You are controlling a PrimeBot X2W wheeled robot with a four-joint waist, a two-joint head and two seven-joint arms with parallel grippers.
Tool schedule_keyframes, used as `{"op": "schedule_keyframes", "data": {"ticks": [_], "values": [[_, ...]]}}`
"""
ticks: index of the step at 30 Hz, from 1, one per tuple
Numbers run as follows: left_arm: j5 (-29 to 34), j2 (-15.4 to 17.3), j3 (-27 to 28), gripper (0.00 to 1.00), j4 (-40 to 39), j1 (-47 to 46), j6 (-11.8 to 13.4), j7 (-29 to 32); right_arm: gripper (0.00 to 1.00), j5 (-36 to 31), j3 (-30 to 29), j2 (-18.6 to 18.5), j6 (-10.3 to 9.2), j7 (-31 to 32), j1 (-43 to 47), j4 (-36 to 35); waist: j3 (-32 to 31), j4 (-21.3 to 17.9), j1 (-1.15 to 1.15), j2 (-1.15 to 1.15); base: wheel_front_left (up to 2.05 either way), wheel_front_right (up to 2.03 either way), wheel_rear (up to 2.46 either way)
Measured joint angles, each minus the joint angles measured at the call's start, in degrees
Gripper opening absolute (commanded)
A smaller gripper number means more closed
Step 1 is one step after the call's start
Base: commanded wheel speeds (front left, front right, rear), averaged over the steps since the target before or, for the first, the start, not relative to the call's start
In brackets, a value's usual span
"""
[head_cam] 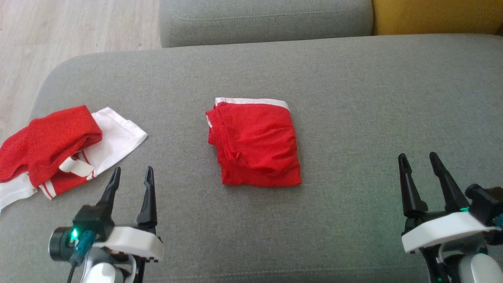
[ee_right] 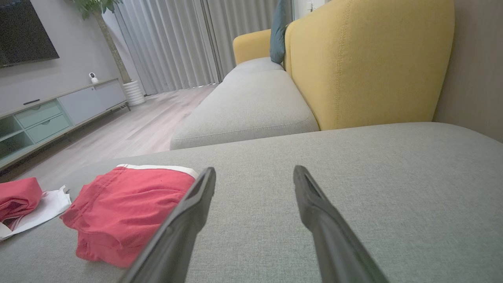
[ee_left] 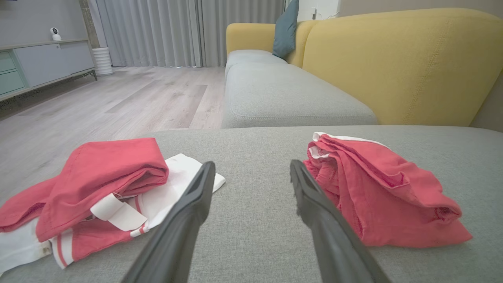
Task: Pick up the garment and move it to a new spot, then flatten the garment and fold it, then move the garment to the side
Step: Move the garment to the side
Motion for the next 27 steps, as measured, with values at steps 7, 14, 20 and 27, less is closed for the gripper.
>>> {"op": "schedule_keyframes", "data": {"ticks": [7, 14, 20, 27], "values": [[0.00, 0.11, -0.18, 1.00, 0.00, -0.07, 0.43, 0.00, 1.00, -0.01, -0.46, 0.01, 0.00, 0.16, 0.00, -0.16, 0.24, 0.30, 0.00, 0.00, 0.00, 0.00, 0.00], [0.01, 0.20, -0.44, 1.00, -0.60, -0.48, 0.45, -0.02, 1.00, 0.01, -1.23, -0.10, 0.00, 1.19, -0.02, 0.63, 1.06, 1.67, 0.00, 0.00, 0.00, 0.00, 0.00], [0.09, 0.02, -1.55, 1.00, -1.82, -5.13, 0.40, -0.11, 1.00, 1.65, 0.05, -2.26, 0.00, 2.10, -4.94, 7.06, 4.20, 5.04, 0.00, 0.00, 0.00, 0.00, 0.00], [0.15, -0.74, -1.80, 1.00, -3.43, -8.55, -0.02, -0.19, 1.00, 4.17, 4.32, -3.25, 0.00, 2.09, -15.17, 18.30, 7.85, 9.87, 0.00, 0.00, 0.00, 0.00, 0.00]]}}
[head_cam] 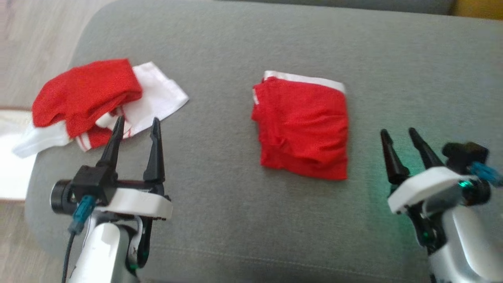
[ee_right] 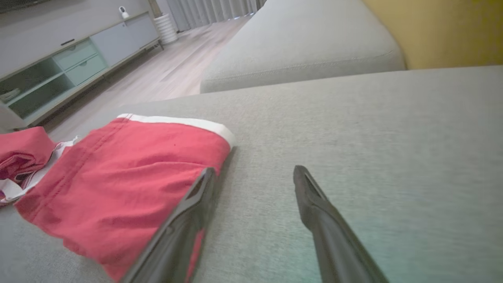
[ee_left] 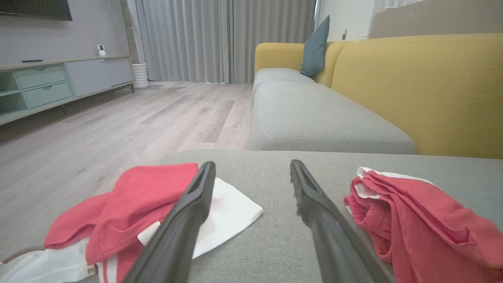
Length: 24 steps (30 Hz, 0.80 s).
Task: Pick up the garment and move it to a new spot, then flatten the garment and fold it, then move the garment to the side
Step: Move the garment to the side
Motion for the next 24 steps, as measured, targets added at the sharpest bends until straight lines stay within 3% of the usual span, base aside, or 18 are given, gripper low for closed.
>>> {"op": "schedule_keyframes", "data": {"ticks": [6, 17, 18, 19, 20, 24], "values": [[0.55, -1.04, 0.11, 1.00, -1.13, -0.73, -0.58, -0.35, 1.00, 2.10, 3.63, 0.38, 0.00, -0.20, -6.99, 10.10, 2.37, 3.58, 0.00, 0.00, 0.00, 0.00, 0.00], [1.64, -1.77, 1.27, 1.00, -1.53, -1.14, -1.09, -0.35, 1.00, 7.73, 9.31, 0.46, 0.00, 3.20, -13.36, 20.63, 3.95, 4.96, 0.00, 0.00, 0.00, 0.00, 0.00], [1.92, -1.81, 1.36, 1.00, -1.53, -1.14, -1.14, -0.35, 0.79, 8.33, 9.76, 0.46, 0.00, 3.82, -14.02, 21.31, 4.02, 4.85, 0.00, 0.00, 0.00, 0.00, 0.00], [2.02, -1.87, 1.41, 1.00, -1.53, -1.16, -1.16, -0.35, 0.67, 8.75, 10.23, 0.46, 0.00, 4.24, -14.44, 21.54, 4.05, 4.72, 0.00, 0.00, 0.00, 0.00, 0.00], [2.02, -1.92, 1.43, 1.00, -1.53, -1.17, -1.43, -0.35, 0.00, 9.28, 10.88, 0.41, 0.00, 4.45, -14.84, 21.68, 4.08, 4.60, 0.00, 0.00, 0.00, 0.00, 0.00], [2.14, -2.09, 1.70, 1.00, -1.56, -1.19, -1.65, -0.35, 0.00, 10.51, 13.24, 0.18, 0.00, 5.23, -15.44, 21.98, 4.38, 3.85, 0.00, 0.00, 0.00, 0.00, 0.00]]}}
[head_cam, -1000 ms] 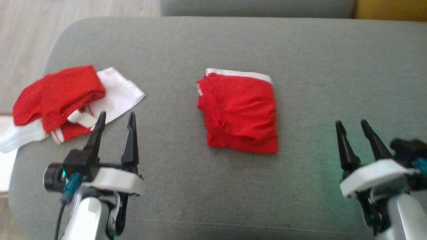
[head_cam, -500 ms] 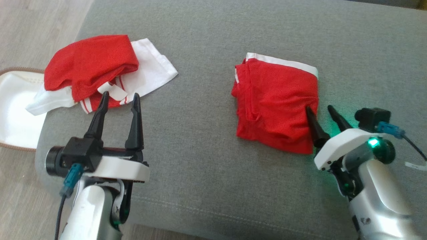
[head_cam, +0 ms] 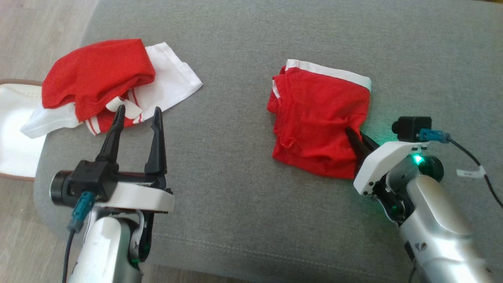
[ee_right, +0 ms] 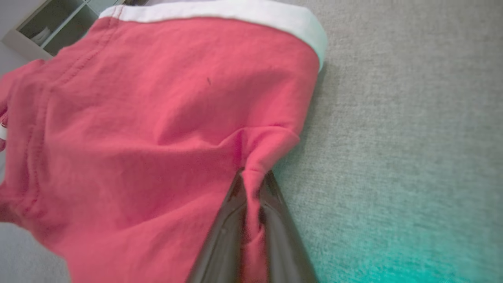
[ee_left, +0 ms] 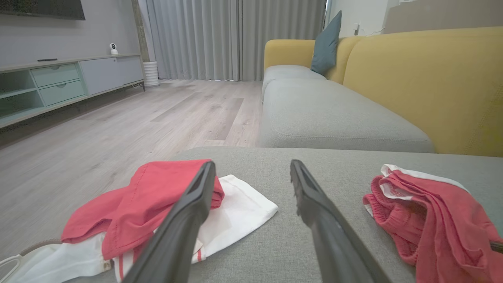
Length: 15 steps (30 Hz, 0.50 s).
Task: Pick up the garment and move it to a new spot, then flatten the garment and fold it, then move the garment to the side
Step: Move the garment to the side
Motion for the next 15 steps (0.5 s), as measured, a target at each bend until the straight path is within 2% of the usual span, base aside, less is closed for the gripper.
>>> {"op": "schedule_keyframes", "data": {"ticks": [8, 14, 15], "values": [[1.42, 0.02, 0.90, 1.00, -0.51, 0.06, -0.44, 0.00, 0.00, -5.09, 4.82, -2.85, 0.00, -0.03, -0.61, -2.63, 0.09, -3.56, 0.00, 0.00, 0.00, 0.00, 0.00], [1.90, 0.27, 1.37, 1.00, -1.77, 0.06, -1.02, -0.02, 0.00, -7.20, 5.09, -5.38, 0.00, 0.90, 0.02, -6.55, 0.68, -9.03, 0.00, 0.00, 0.00, 0.00, 0.00], [2.13, 0.29, 1.19, 1.00, -2.29, 0.01, -1.20, -0.03, 0.00, -7.78, 5.05, -6.21, 0.00, 1.34, 0.81, -7.67, 1.00, -11.13, 0.00, 0.00, 0.00, 0.00, 0.00]]}}
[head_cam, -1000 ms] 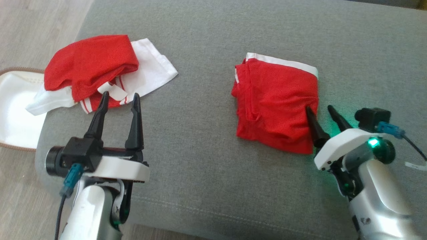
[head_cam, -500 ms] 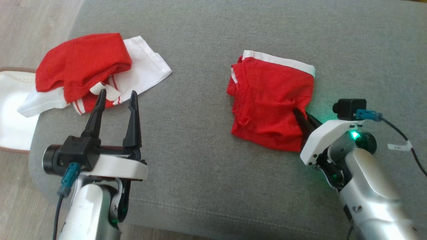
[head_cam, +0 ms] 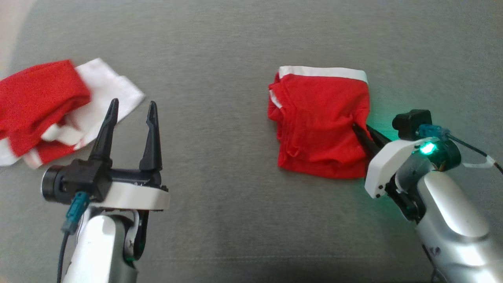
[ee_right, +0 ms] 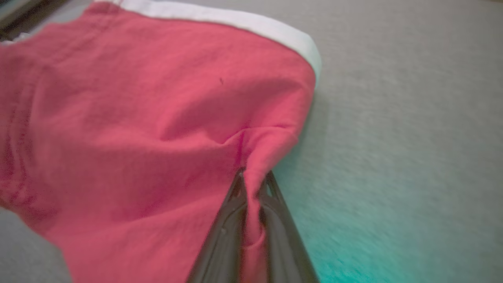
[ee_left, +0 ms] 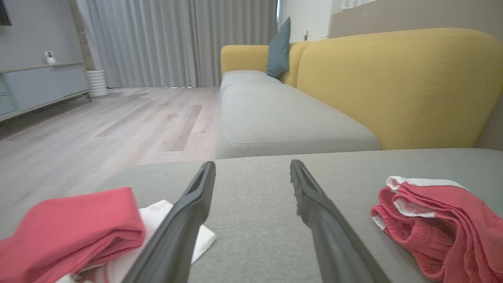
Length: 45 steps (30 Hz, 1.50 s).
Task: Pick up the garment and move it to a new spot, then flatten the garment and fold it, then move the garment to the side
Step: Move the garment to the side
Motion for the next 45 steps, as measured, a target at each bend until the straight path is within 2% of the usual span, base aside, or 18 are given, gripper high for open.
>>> {"op": "schedule_keyframes", "data": {"ticks": [10, 16, 27, 35, 45], "values": [[1.75, 1.25, -2.01, 1.00, -0.93, -2.83, -2.07, -0.01, 0.00, -1.00, 0.52, -4.75, 0.00, 0.57, -0.59, -3.85, 2.95, -10.65, 0.00, 0.00, 0.00, 0.00, 0.00], [2.33, 2.34, -3.34, 1.00, -1.34, -4.82, -2.85, 0.00, 0.00, -1.30, -1.55, -10.44, 0.00, -0.40, -5.63, -4.09, 5.80, -15.32, 0.00, 0.00, 0.00, 0.00, 0.00], [3.24, 3.86, -4.77, 1.00, -2.45, -8.38, -3.87, 0.51, 0.00, -1.36, -5.45, -17.93, 0.00, -0.43, -12.40, -3.96, 11.35, -18.82, 0.00, 0.00, 0.00, 0.00, 0.00], [3.83, 4.16, -5.63, 1.00, -3.78, -11.03, -4.35, 0.59, 0.00, -3.07, -10.49, -18.85, 0.00, 0.07, -14.40, -3.96, 14.87, -19.29, 0.00, 0.00, 0.00, 0.00, 0.00], [4.23, 4.12, -7.75, 1.00, -3.88, -14.72, -4.91, 0.65, 0.00, -7.42, -18.83, -18.74, 0.00, 0.58, -14.44, -2.65, 18.00, -18.08, 0.00, 0.00, 0.00, 0.00, 0.00]]}}
